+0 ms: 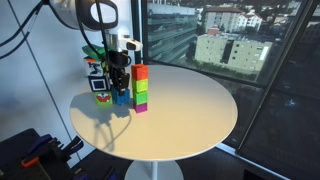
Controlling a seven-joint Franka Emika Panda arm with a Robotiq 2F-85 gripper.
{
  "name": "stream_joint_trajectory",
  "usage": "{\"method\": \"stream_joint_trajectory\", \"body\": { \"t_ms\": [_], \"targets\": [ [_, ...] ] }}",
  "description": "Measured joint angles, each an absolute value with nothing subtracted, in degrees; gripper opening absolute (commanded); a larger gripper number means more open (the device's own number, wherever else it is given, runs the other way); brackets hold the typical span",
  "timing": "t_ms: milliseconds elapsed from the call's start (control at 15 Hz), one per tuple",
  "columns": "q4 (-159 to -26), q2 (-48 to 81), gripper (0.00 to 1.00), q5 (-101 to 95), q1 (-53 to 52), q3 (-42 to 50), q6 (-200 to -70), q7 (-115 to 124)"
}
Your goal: Put the blue block on the orange block
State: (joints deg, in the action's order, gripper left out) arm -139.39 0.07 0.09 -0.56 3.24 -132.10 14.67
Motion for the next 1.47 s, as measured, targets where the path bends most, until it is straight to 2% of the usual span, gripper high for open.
{"method": "stream_joint_trajectory", "body": {
  "t_ms": [933,1467],
  "targets": [
    [-129.47,-6.17,0.31,0.05,-0.55,2.56,-116.43,14.67],
    [-124.56,-7.82,0.31,0.05,-0.3,2.43,-112.96,15.09]
  ]
}}
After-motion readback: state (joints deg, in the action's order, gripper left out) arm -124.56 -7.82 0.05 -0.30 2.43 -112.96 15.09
